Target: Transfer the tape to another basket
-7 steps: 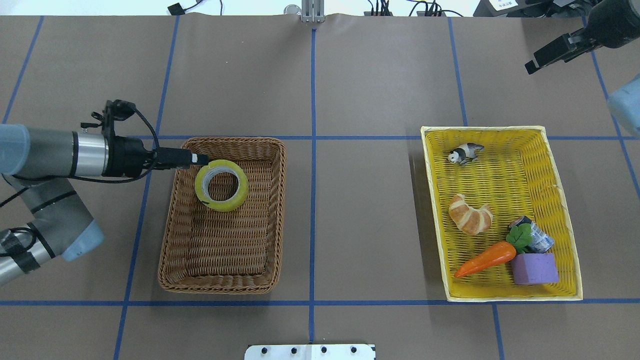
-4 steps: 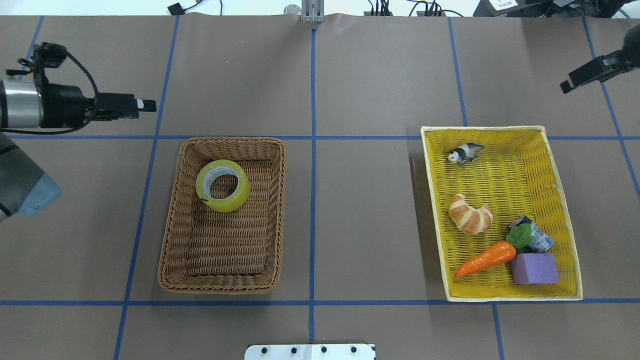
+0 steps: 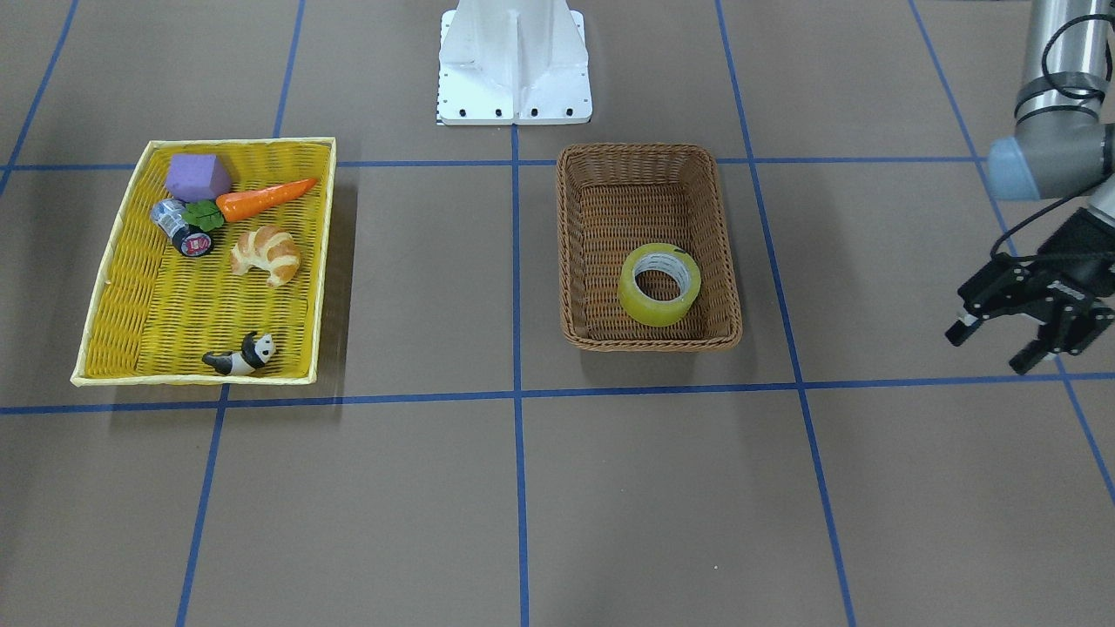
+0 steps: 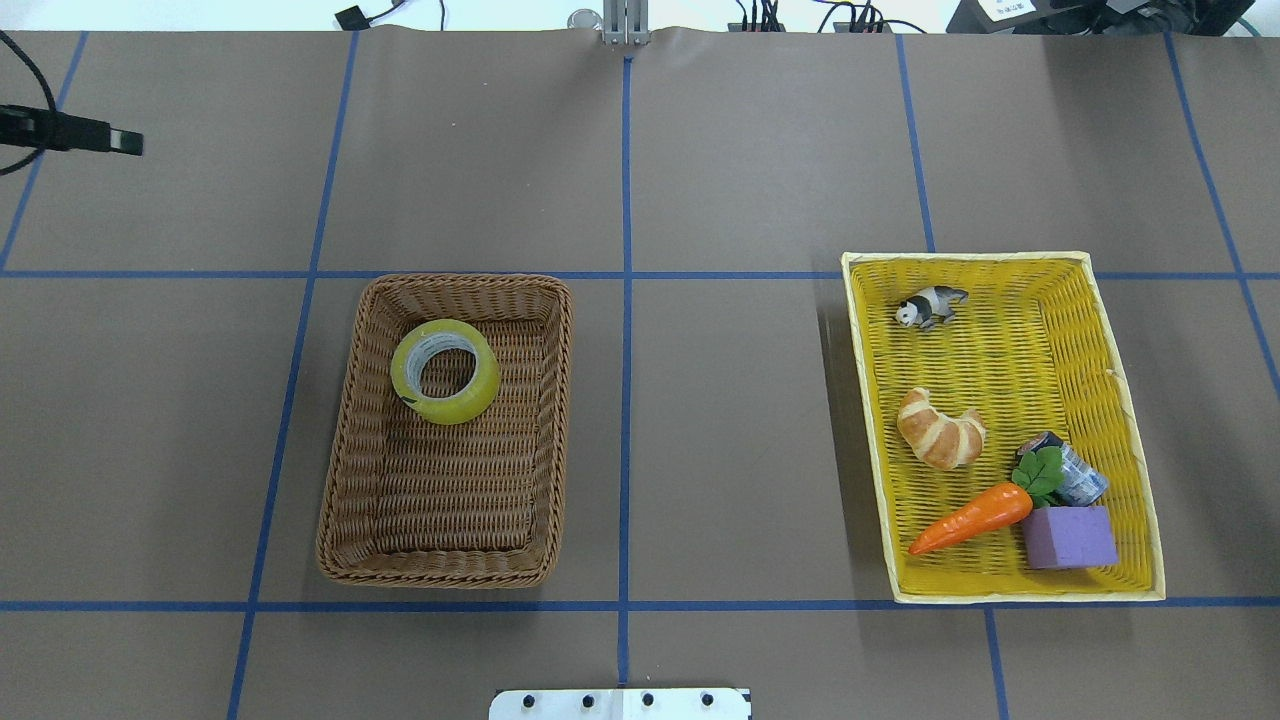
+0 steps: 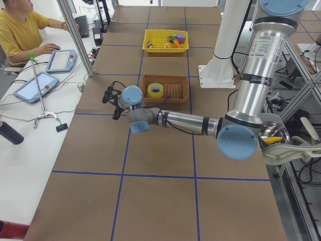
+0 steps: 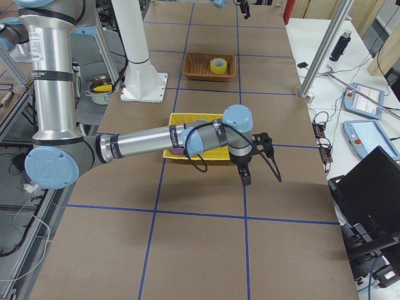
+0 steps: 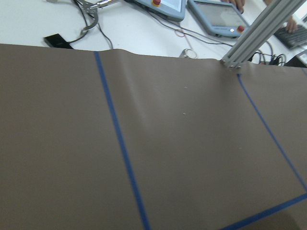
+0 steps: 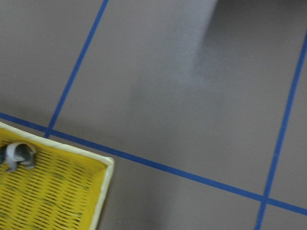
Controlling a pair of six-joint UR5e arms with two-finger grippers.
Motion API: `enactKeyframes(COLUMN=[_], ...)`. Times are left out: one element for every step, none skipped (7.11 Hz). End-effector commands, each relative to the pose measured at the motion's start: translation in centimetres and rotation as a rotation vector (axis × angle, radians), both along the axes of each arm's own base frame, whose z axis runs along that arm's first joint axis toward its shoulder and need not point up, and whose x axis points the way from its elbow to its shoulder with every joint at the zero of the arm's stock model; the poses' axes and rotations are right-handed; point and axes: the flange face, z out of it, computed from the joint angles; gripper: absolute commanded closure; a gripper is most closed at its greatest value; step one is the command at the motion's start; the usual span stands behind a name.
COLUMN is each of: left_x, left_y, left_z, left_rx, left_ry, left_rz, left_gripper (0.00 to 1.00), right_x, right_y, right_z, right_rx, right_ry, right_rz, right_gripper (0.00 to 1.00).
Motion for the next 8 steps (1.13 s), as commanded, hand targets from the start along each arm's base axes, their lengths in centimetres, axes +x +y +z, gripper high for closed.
enactKeyframes(left_x=[-9.4, -14.0, -17.6, -18.7, -19.1, -20.2, -20.1, -20.0], left_y=[-0.9, 0.1, 1.2, 2.4, 3.6, 5.0, 6.1, 6.2], left_z=[6.1, 9.3, 12.1, 14.7, 15.8, 16.7, 17.8, 17.9], left_rx=[-0.017, -0.038, -0.146, -0.343, -0.434, -0.407, -0.388, -0.386], left_ry=[-0.251, -0.319, -0.357, -0.336, -0.315, -0.308, -0.307, -0.311], left_rz=[0.120, 0.183, 0.226, 0.258, 0.271, 0.244, 0.238, 0.238], left_gripper=[0.01, 0.01, 0.01, 0.01, 0.01, 0.01, 0.01, 0.01], right_x=[3.1, 3.1, 1.9, 1.6, 1.6, 1.6, 1.6, 1.6], right_y=[2.3, 2.4, 2.3, 2.4, 3.0, 3.1, 2.7, 2.3], right_z=[3.5, 3.6, 3.9, 4.3, 5.1, 5.8, 6.5, 6.2], right_rx=[-0.094, -0.141, -0.150, -0.132, -0.121, -0.131, -0.151, -0.145], right_ry=[0.027, 0.048, 0.052, 0.058, 0.064, 0.063, 0.056, 0.054], right_rz=[0.041, 0.037, 0.011, -0.024, -0.051, -0.051, -0.042, -0.041], right_gripper=[0.00, 0.00, 0.00, 0.00, 0.00, 0.00, 0.00, 0.00])
